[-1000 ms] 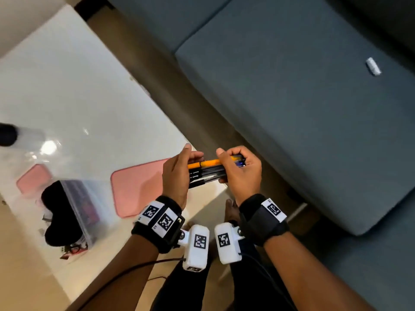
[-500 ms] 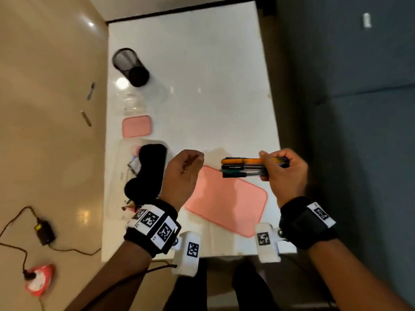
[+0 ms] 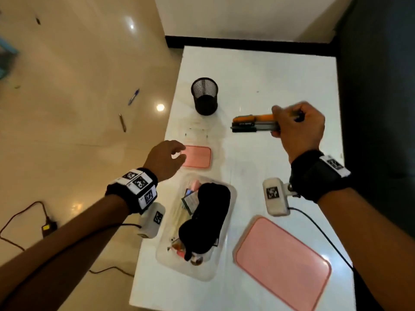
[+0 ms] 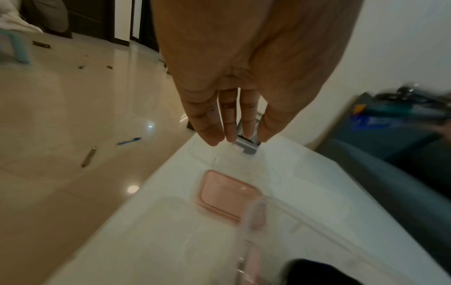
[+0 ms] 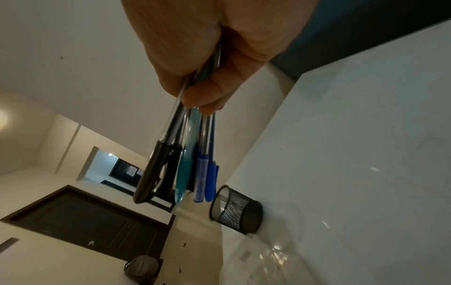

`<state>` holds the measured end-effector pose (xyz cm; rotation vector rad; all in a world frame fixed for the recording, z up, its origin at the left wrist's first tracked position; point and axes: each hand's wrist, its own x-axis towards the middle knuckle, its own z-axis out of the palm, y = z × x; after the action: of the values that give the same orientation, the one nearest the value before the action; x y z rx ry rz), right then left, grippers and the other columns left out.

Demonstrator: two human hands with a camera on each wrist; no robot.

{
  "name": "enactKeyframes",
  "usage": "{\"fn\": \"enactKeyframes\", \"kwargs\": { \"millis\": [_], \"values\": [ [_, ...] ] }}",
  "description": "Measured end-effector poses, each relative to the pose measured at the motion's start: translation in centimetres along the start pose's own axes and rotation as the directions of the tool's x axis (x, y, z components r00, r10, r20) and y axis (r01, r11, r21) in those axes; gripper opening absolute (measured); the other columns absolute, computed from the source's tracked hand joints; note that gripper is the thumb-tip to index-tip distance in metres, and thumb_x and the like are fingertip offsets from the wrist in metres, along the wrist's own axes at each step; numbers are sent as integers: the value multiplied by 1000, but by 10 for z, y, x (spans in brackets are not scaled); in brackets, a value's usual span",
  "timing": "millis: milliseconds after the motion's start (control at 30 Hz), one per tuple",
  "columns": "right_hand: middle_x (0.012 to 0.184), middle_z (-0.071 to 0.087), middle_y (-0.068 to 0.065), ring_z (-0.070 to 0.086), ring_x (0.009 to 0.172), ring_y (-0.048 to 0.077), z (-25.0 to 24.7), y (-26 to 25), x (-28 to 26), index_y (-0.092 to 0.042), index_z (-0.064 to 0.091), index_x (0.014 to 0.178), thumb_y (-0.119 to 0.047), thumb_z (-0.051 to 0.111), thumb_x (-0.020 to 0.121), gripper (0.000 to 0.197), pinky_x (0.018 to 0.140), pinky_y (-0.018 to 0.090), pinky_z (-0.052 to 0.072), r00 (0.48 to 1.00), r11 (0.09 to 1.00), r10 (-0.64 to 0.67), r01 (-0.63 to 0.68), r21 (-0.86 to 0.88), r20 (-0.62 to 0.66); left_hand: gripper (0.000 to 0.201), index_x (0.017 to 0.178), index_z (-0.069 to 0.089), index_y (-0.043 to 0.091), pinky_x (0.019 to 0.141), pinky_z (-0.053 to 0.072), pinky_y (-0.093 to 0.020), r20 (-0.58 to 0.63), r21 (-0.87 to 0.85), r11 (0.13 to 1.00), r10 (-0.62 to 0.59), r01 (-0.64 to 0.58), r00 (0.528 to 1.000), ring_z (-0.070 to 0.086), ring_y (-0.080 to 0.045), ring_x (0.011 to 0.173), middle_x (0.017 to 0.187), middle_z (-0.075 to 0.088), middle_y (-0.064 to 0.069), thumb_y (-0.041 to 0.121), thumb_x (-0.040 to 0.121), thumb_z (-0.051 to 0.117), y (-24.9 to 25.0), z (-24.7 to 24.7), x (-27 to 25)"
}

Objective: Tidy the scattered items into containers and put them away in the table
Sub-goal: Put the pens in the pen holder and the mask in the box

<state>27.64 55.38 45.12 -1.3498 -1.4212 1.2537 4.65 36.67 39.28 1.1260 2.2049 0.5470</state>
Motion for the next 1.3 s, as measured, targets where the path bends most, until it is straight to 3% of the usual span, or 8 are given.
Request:
{"fn": "enactKeyframes", "kwargs": {
  "millis": [167,467,633,800,900,1067,1167,1300],
  "values": [
    [68,63,7,70,58,19,79,-19,64,-13,57,71,-21,77,80,23,50,31,57,993,994,-92,95,-43,69,76,148,33,10,112,22,-30,270,317,946,-152,61,951,28,-27,142,154,28,-13,29,85,71,-55,16,48],
    [78,69,9,71,60,15,161,-2,131,-20,56,72,-27,77,78,23,53,33,60,982,953,-109,148,-263,157,101,150,20,3,116,18,-36,309,385,917,-17,-109,951,9,-34,145,157,9,-19,16,70,81,-73,40,43],
    [72,66,0,69,63,18,182,15,137,-23,60,74,-40,69,73,19,63,40,60,942,801,-178,307,-514,285,83,144,30,2,115,17,-30,258,378,920,0,-101,966,16,-33,142,154,16,-16,10,75,75,-72,43,45],
    [85,66,-3,59,84,17,199,16,140,-19,65,87,-39,62,83,21,75,27,42,851,533,-234,516,-670,469,85,144,33,7,112,26,-32,252,312,948,-20,-62,968,22,-33,140,155,15,-12,7,72,78,-74,42,45],
    [97,68,1,60,96,22,208,19,140,-18,64,96,-46,63,85,31,80,28,39,815,464,-191,566,-681,547,88,144,33,7,110,30,-33,259,316,947,-23,-63,966,25,-34,138,155,15,-12,9,70,80,-75,41,46],
    [104,64,-3,59,100,20,198,19,136,-29,58,113,-67,53,83,48,80,31,40,853,479,-211,515,-711,477,89,143,33,7,108,31,-32,266,311,948,-20,-66,964,29,-33,134,154,16,-11,9,68,81,-77,40,45],
    [96,68,-8,61,92,14,179,17,129,-29,63,106,-71,52,81,50,77,29,44,909,578,-226,414,-703,350,87,143,34,7,106,32,-31,268,310,947,-5,-82,963,30,-33,133,153,17,-12,7,69,79,-77,41,45],
    [85,66,-9,64,88,16,145,25,113,-26,66,92,-56,57,85,33,74,26,41,941,631,-202,338,-698,273,93,145,33,8,107,32,-33,268,329,942,-25,-67,963,28,-34,136,155,15,-12,8,66,83,-77,43,46]
  ]
}}
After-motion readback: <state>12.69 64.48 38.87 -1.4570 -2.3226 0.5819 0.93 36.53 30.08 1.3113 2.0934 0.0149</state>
